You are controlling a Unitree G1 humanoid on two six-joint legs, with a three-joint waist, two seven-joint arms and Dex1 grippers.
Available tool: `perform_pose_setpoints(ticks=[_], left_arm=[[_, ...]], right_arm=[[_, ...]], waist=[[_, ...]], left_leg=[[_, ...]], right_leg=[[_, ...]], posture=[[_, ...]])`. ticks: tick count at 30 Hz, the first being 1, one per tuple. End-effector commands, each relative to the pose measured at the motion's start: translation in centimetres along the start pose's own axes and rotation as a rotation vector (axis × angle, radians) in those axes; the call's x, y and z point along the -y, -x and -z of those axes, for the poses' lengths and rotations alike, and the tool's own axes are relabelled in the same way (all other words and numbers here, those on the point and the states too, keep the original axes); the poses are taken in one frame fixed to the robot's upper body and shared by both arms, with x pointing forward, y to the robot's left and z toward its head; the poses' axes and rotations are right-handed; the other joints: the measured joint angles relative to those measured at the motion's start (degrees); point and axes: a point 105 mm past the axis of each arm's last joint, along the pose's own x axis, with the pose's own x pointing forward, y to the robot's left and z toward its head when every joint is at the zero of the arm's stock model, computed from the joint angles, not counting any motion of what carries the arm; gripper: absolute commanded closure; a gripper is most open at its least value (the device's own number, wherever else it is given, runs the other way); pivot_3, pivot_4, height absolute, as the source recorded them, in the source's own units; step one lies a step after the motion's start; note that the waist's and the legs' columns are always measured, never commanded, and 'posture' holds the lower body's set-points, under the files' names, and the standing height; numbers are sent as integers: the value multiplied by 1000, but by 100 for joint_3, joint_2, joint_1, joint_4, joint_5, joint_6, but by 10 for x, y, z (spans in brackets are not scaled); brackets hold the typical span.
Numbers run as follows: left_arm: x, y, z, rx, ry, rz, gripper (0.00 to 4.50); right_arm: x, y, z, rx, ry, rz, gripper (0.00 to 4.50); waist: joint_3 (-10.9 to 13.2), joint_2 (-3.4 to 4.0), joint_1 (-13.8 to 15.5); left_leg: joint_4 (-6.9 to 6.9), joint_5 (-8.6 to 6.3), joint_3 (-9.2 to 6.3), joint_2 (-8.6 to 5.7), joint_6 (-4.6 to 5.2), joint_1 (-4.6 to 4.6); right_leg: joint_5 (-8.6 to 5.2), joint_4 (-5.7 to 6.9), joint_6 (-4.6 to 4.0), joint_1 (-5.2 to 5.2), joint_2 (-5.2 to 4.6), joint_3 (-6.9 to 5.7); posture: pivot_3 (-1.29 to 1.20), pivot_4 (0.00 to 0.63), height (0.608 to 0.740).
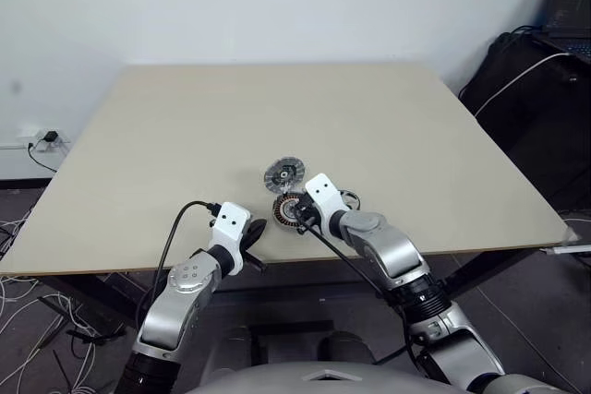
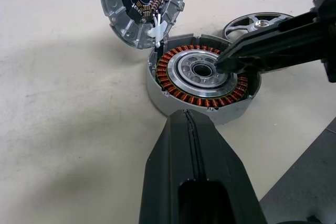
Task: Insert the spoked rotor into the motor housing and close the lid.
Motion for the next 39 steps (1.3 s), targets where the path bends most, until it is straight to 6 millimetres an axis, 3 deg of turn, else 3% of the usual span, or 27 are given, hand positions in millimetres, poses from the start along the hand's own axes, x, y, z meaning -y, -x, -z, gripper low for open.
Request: perform_pose_setpoints(ticks=[1,13,18,23,28,32,36,37,39], left_arm=[[-1,-1,-12,46,-23,-3,4500],[-3,0,-12,41,-32,-7,4500],[-3,2,-13,45,-35,-12,4500],[-2,4,-11,44,-41,-10,4500],[0,1,-11,54,-73,-3,4500],[4,-1,-10,61,-89,13,4500],[6,-1,-9,60,-97,24,4500],[6,-1,-9,60,-97,26,4500],[7,-1,-9,60,-95,29,4500]], right_arm=[[1,6,-19,79,3,11,4470],[3,1,-32,147,-19,46,4470],[38,20,-34,204,-88,141,4470],[81,54,-16,213,-136,269,4470],[108,79,16,161,-210,376,2942],[104,80,36,134,-316,375,1618],[95,74,45,140,-529,355,271],[92,72,45,148,-588,334,16],[85,68,42,170,-704,288,16]], waist=[[0,0,0],[0,1,0],[1,1,15],[2,2,13],[3,7,7],[4,10,-2],[3,13,1],[4,13,4],[4,15,5]], left_leg=[[0,0,0,0,0,0],[-1,0,0,0,0,-1],[-2,0,0,-2,0,-4],[-5,-1,0,-4,1,-6],[-8,0,0,-3,0,-6],[-7,0,0,-1,1,-2],[-5,0,-2,-1,1,-2],[-5,0,-2,-1,1,-2],[-5,0,-2,-1,1,-3]], right_leg=[[0,0,0,0,0,0],[0,-1,0,0,0,0],[0,-3,0,-1,-1,0],[0,-9,-1,-2,-3,-1],[-2,-9,-2,-5,-1,-1],[-2,-8,-1,-1,0,0],[-2,-6,0,-1,0,0],[-2,-6,0,0,0,0],[-2,-6,0,-1,-1,0]], posture=[[0,0,740],[0,0,740],[0,0,740],[0,0,740],[0,0,740],[0,0,740],[0,0,740],[0,0,740],[0,0,740]])
